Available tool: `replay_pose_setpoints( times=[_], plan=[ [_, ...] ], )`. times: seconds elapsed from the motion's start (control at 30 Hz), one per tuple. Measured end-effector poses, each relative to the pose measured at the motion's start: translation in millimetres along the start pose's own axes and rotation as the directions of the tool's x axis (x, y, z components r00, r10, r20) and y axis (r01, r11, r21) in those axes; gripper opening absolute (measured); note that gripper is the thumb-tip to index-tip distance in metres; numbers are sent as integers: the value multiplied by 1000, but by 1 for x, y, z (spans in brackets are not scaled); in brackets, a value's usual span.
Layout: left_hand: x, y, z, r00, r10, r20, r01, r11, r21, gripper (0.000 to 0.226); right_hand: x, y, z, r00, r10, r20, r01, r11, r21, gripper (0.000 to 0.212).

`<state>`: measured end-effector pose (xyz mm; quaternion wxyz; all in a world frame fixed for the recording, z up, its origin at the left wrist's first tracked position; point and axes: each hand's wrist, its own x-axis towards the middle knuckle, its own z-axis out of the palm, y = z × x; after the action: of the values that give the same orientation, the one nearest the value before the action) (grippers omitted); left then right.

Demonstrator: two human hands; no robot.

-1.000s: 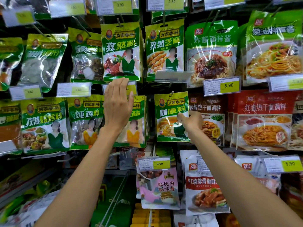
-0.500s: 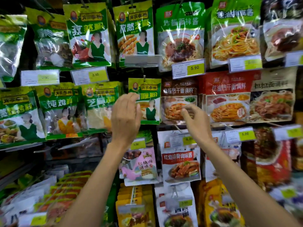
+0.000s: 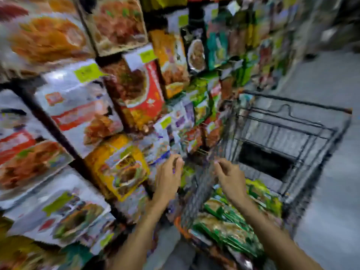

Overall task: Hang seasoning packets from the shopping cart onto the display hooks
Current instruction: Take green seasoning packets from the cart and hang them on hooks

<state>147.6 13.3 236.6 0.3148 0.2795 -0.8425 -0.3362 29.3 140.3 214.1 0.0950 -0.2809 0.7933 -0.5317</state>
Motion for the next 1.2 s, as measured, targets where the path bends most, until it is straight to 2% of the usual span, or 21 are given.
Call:
replay_pose_setpoints(
  times=[0.1,0.2,0.27,0.37,0.43,0.53,0.6,0.73,0.8,0.87,1.03,1.1,1.2],
  plan=[
    [-2,-27,72,964,-111,241,109,994,20,23,-7,78,-19,969,229,-90,-237,967,-94,25],
    [-8,-57,130,893,-145,425,133,989,59,25,-17,143,-28,887,432,-163,-453,882,-129,26],
    [-10,-81,165,842,-172,512,135,985,109,26,-25,181,-27,844,495,-207,-530,830,-174,28],
    [-14,-121,210,765,-216,606,128,974,186,28,-35,230,-14,800,541,-258,-594,776,-214,47],
    [-15,-146,234,709,-261,655,167,965,203,27,-39,261,-4,769,582,-264,-636,739,-224,46],
    [-14,-182,269,655,-313,687,166,948,273,25,-38,306,10,707,655,-267,-707,667,-234,26],
    [-11,-203,289,639,-341,690,172,937,304,13,-29,330,21,675,681,-285,-738,633,-235,21],
    [-10,-236,321,627,-371,685,139,919,370,14,-9,365,42,628,718,-301,-778,584,-231,24],
    [-10,-247,334,591,-391,706,109,905,411,30,0,377,51,582,757,-297,-813,549,-192,26],
    [-9,-251,345,569,-423,706,98,887,452,38,9,385,56,558,763,-326,-830,506,-235,32],
    [-6,-251,365,609,-498,617,177,844,507,56,22,403,66,554,763,-331,-810,404,-424,48],
    [-3,-249,368,637,-493,592,175,841,512,57,27,407,69,513,793,-329,-839,384,-385,49],
    [5,-246,370,666,-506,548,224,836,500,57,34,408,66,424,848,-320,-905,384,-181,52]
  ],
)
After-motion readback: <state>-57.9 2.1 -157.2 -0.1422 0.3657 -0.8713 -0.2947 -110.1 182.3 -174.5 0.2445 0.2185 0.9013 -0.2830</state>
